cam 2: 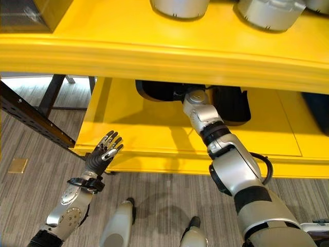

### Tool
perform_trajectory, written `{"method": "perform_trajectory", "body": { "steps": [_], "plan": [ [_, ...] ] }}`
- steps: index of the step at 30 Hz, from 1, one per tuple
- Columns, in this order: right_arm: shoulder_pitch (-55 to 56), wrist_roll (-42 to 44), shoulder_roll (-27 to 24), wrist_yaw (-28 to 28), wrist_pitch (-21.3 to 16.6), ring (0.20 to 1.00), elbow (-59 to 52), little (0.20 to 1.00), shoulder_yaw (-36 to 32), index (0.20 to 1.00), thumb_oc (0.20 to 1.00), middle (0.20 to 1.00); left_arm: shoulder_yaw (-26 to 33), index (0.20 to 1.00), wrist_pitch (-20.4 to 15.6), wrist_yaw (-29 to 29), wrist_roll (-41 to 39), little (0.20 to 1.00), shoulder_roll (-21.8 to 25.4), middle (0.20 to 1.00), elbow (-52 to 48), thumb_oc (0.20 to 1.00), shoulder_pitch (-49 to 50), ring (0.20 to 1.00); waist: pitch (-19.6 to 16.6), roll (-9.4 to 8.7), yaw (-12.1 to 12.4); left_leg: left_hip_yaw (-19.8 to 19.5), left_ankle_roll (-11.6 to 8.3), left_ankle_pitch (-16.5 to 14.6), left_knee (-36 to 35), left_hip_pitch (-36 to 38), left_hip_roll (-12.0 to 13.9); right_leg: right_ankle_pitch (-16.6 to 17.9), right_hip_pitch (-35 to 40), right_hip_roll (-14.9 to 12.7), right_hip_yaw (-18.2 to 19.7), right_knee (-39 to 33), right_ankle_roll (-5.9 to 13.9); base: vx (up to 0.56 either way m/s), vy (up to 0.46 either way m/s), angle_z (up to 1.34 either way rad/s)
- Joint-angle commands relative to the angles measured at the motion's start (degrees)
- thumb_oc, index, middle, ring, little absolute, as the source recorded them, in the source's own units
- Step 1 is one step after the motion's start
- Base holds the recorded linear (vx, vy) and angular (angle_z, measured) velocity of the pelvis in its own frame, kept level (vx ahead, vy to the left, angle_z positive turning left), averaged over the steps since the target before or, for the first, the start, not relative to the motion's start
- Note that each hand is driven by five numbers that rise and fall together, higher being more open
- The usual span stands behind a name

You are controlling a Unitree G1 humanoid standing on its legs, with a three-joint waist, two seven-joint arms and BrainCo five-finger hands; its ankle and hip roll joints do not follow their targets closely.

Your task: Move parts from the plastic box to the shelf.

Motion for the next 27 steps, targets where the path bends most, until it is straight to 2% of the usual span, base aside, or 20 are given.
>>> {"method": "perform_trajectory", "body": {
  "steps": [1, 2, 5, 11, 16, 17, 18, 19, 20, 27],
  "plan": [
    [-5.93, 3.92, -0.37, -1.76, -6.63, 0.2, -0.9, 0.2, -4.12, 0.2, 0.2, 0.2, -2.27, 1.0, -2.53, -0.15, -1.53, 1.0, 3.03, 1.0, -4.8, 1.0, 0.5, 1.0, -4.22, -1.61, 1.11, -2.85, -1.74, 2.17, -2.07, 1.6, 2.17, -3.77, -2.13, -2.58, 3.62, 11.42, -0.56, -0.16, 0.015, 0.03],
    [-7.78, 4.31, -0.33, -2.13, -6.58, 0.2, 1.95, 0.2, -4.09, 0.2, 0.2, 0.2, -2.9, 1.0, -2.45, 0.17, -1.65, 1.0, 3.14, 1.0, -5.05, 1.0, 0.19, 1.0, -3.63, -0.99, 1.28, -3.33, -1.37, 1.14, 0.47, -0.34, 1.96, -5.05, -4.37, -2.56, 4.22, 14.25, -0.89, -0.06, 0.016, 0.03],
    [-9.45, 4.18, -0.9, -2.63, -6.35, 0.2, 5.47, 0.2, -4.31, 0.2, 0.2, 0.2, -3.6, 1.0, -2.45, 0.7, -1.45, 1.0, 3.51, 1.0, -4.98, 1.0, -0.43, 1.0, -3.22, -0.36, 1.68, -3.86, -0.91, 0.44, 3.04, -3.29, 1.42, -6.11, -7.49, -2.72, 4.65, 17.26, -1.31, -0.09, 0.009, -0.02],
    [-11.66, 1.7, -2.87, -4.04, -6.06, 0.2, 9.55, 0.2, -3.52, 0.2, 0.2, 0.2, -4.92, 1.0, -2.8, 1.59, -1.17, 1.0, 4.19, 1.0, -5.45, 1.0, -1.23, 1.0, -2.67, 0.66, 2.12, -4.78, -0.34, -0.08, 6.35, -8.17, 0.35, -7.18, -12.24, -3.15, 5.32, 20.92, -1.77, -0.06, 0.008, 0.06],
    [-13.02, -1.54, -4.87, -4.84, -5.6, 0.2, 12.21, 0.2, -1.58, 0.2, 0.2, 0.2, -5.62, 1.0, -3.21, 2.34, -0.98, 1.0, 4.81, 1.0, -5.67, 1.0, -2.11, 1.0, -1.77, 1.2, 2.16, -5.06, -0.07, 0.44, 7.28, -11.84, -0.36, -7.23, -16.17, -3.03, 5.89, 22.36, -2.2, -0.06, 0.005, 0.03],
    [-12.89, -2.68, -4.84, -4.98, -5.3, 0.2, 13.28, 0.2, -1.29, 0.2, 0.2, 0.2, -5.61, 1.0, -3.55, 2.71, -0.93, 1.0, 4.94, 1.0, -5.73, 1.0, -2.21, 1.0, -1.71, 1.42, 2.27, -5.09, -0.19, -1.16, 8.12, -12.21, -0.32, -8.78, -16.76, -2.98, 6.25, 23.46, -1.87, -0.01, -0.014, 0.03],
    [-12.87, -3.66, -5.03, -4.75, -5.08, 0.2, 13.64, 0.2, -0.69, 0.2, 0.2, 0.2, -5.57, 1.0, -3.6, 2.78, -0.85, 1.0, 4.97, 1.0, -5.69, 1.0, -2.29, 1.0, -1.65, 1.47, 2.28, -5.1, -0.19, -1.06, 8.17, -12.54, -0.41, -8.79, -17.2, -2.96, 6.35, 23.59, -1.92, -0.07, 0.003, 0.03],
    [-12.79, -5.68, -5.37, -4.72, -4.58, 0.2, 14.02, 0.2, 0.49, 0.2, 0.2, 0.2, -5.53, 1.0, -3.74, 2.72, -0.83, 1.0, 4.92, 1.0, -5.74, 1.0, -2.36, 1.0, -1.46, 1.68, 2.3, -5.05, 0.09, 0.97, 7.37, -13.61, -0.6, -7.24, -18.34, -2.93, 6.3, 23.09, -2.43, -0.05, -0.001, 0.02],
    [-12.62, -6.24, -5.35, -4.66, -4.41, 0.2, 14.04, 0.2, 0.83, 0.2, 0.2, 0.2, -5.52, 1.0, -3.95, 2.82, -0.83, 1.0, 4.91, 1.0, -5.6, 1.0, -2.42, 1.0, -1.39, 1.71, 2.33, -5.12, -0.16, -0.88, 8.19, -13.23, -0.49, -8.96, -18.09, -2.84, 6.62, 24.02, -2.06, -0.04, -0.002, 0.04],
    [-12.52, -11.01, -6.08, -4.8, -3.88, 0.2, 15.15, 0.2, 2.74, 0.2, 0.2, 0.2, -5.86, 1.0, -4.58, 2.68, -0.5, 1.0, 5.31, 1.0, -5.91, 1.0, -2.61, 1.0, -0.74, 2.24, 2.48, -5.4, -0.17, -0.35, 8.26, -14.75, -0.58, -8.88, -19.77, -2.61, 6.81, 24.44, -2.24, -0.01, -0.005, 0.01]
  ]
}}
